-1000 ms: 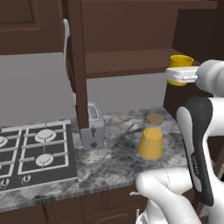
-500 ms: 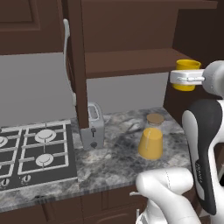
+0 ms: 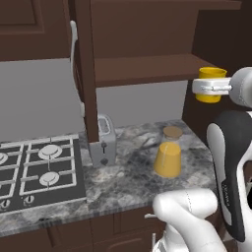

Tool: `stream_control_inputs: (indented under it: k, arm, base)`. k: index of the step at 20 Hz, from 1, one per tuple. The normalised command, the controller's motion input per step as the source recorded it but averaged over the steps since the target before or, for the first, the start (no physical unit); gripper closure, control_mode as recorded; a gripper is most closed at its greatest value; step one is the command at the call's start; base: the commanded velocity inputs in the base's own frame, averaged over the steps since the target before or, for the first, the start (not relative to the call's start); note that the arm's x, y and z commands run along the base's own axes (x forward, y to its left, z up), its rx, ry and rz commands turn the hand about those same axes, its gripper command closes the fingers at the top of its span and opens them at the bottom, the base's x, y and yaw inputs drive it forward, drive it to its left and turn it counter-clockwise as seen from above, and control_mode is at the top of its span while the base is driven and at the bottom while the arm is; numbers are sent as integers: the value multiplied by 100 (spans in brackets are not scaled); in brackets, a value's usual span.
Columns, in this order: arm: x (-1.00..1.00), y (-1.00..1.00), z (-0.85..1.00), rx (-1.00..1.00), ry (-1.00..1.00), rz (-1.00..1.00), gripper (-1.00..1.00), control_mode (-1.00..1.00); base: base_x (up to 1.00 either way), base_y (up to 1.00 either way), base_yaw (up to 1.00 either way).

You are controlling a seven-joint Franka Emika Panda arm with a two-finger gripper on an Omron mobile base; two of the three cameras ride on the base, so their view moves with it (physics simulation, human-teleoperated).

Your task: There is a tray on the dining counter. Grab the cup, mug, and pitcher and place them on the tray. The pitcher may be placed next to the tray if it cannot fit the tray.

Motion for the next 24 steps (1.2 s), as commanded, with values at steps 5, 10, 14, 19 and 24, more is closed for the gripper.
stream_control_inputs:
  k: [5,10,14,19,24]
  arm:
    - [0,0,0,0,0,0,100,100]
    - [0,0,0,0,0,0,100,100]
    - [0,0,0,0,0,0,100,100]
    - [0,0,0,0,0,0,100,100]
    - [0,0,0,0,0,0,100,100]
  base:
    - [-87,11,-33]
    - [-69,37,-61]
    - [-42,34,-94]
    - [-23,16,-99]
    - [-7,10,-97]
